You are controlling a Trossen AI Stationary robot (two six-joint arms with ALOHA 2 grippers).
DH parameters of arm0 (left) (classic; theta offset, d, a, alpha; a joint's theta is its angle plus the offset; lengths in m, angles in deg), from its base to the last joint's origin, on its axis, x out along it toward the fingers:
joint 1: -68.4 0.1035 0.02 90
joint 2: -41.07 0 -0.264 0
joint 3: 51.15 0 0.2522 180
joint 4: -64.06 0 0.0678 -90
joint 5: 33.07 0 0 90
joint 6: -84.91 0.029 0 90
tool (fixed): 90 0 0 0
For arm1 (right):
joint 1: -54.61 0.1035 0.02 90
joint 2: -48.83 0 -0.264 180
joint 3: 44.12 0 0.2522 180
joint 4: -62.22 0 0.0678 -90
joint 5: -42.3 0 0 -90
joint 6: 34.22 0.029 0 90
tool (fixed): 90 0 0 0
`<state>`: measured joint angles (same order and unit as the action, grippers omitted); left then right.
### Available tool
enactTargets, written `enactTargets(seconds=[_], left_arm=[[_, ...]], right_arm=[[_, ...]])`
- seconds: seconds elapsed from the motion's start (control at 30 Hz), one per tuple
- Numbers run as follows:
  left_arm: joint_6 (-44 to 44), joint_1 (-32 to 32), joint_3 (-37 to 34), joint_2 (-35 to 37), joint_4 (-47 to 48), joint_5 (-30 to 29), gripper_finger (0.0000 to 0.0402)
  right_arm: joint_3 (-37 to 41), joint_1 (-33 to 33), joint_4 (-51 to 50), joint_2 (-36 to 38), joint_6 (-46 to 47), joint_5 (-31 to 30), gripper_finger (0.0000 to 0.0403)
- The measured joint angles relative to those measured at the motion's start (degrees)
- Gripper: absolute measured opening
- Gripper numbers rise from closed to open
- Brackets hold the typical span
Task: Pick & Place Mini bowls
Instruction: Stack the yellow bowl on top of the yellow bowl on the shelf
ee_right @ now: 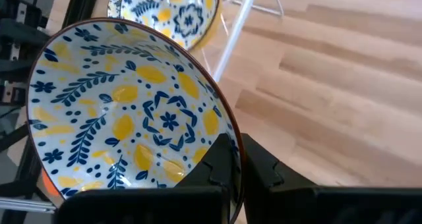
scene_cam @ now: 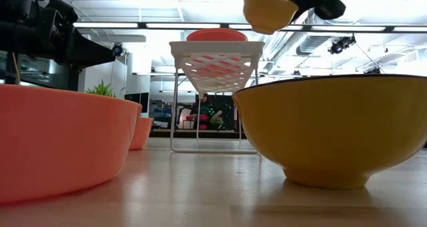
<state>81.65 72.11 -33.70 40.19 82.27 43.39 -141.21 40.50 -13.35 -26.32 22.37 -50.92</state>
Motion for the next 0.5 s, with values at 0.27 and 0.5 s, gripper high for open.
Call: enactTargets(seconds=[0.27, 0.5], left_arm=[[0.0, 0.0, 0.0, 0.0, 0.0, 0.0, 0.0129], [0.0, 0.0, 0.0, 0.0, 0.0, 0.0, 0.0129]], right_arm=[[-7.3, -5.1, -0.1, -6.5, -4.9, 5.1, 0.0001], [-16.6, -5.9, -0.2, -13.9, -5.4, 5.0, 0.0001]])
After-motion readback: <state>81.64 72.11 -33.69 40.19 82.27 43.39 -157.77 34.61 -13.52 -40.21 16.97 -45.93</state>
